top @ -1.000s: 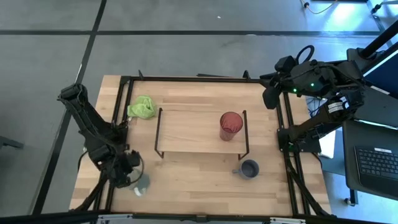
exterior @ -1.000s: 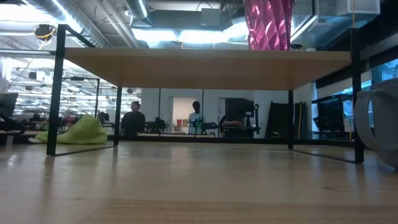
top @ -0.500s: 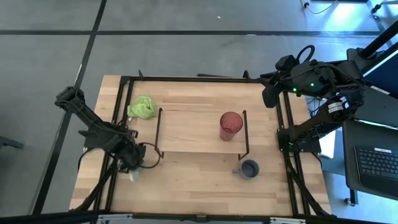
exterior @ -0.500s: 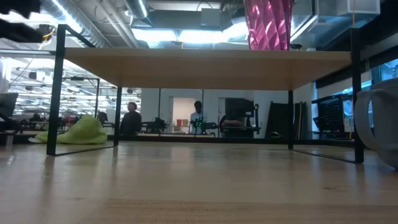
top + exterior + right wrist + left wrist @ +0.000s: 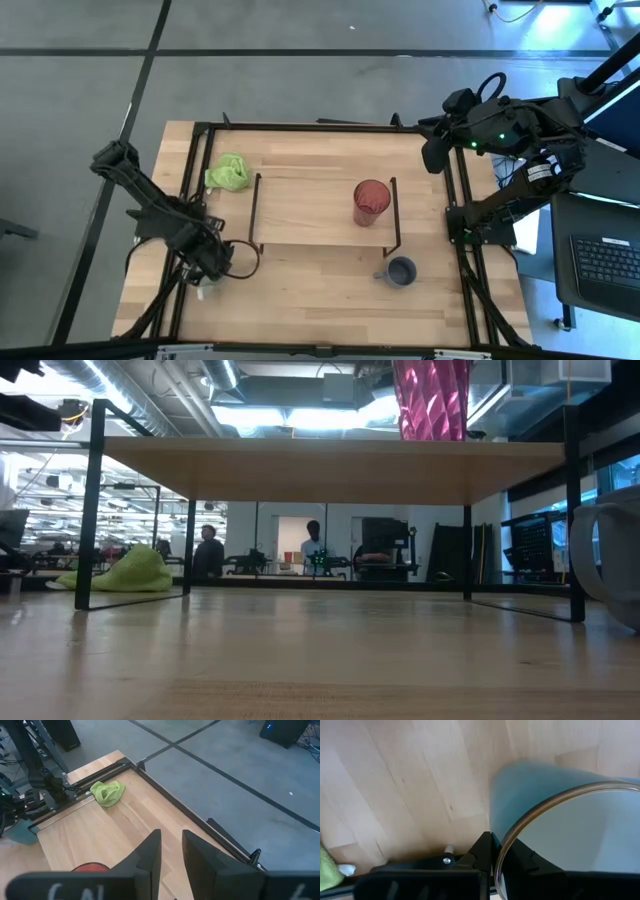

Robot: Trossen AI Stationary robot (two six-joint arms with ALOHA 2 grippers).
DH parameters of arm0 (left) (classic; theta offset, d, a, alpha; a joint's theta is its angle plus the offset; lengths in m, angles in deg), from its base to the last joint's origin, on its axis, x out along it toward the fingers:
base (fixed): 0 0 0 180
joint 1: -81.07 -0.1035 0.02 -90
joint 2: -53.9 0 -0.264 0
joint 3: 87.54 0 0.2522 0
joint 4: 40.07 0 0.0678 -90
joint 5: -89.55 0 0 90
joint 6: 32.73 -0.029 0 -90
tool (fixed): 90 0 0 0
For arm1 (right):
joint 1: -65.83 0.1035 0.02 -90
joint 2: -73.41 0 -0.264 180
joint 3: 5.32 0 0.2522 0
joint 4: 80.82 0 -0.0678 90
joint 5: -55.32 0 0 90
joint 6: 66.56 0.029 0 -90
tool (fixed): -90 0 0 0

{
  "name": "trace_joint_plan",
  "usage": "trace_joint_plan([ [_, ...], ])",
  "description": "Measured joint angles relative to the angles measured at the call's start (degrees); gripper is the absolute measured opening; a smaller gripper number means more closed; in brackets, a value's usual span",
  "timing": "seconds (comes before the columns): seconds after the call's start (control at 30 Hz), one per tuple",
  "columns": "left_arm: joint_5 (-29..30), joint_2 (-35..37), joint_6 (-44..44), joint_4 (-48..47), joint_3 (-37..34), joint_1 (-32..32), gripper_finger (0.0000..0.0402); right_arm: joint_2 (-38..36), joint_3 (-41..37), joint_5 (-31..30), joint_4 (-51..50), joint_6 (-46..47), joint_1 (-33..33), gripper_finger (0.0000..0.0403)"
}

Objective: Stack small to large cups/mugs on shelf
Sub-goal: Put the white mug on the shelf

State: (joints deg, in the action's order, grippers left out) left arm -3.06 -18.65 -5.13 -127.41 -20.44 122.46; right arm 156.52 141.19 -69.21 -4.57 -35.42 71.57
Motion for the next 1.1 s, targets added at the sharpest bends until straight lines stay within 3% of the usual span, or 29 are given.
trace_joint_plan([
  [0.3, -0.53, -1.02, -0.03, 1.14, 0.09, 0.0, 0.0022, 0.02, 0.0, 0.0, 0.0, 0.02, 0.0, 0.0079],
  [0.67, 0.68, -0.94, 1.9, -0.17, 4.07, 0.0, 0.0084, 0.02, -0.02, 0.02, 0.0, -0.02, 0.0, 0.0079],
  [1.1, 0.55, 0.49, 10.16, -7.52, 4.05, 0.02, 0.0089, 0.02, 0.0, 0.16, 0.0, -0.1, 0.0, 0.0079],
])
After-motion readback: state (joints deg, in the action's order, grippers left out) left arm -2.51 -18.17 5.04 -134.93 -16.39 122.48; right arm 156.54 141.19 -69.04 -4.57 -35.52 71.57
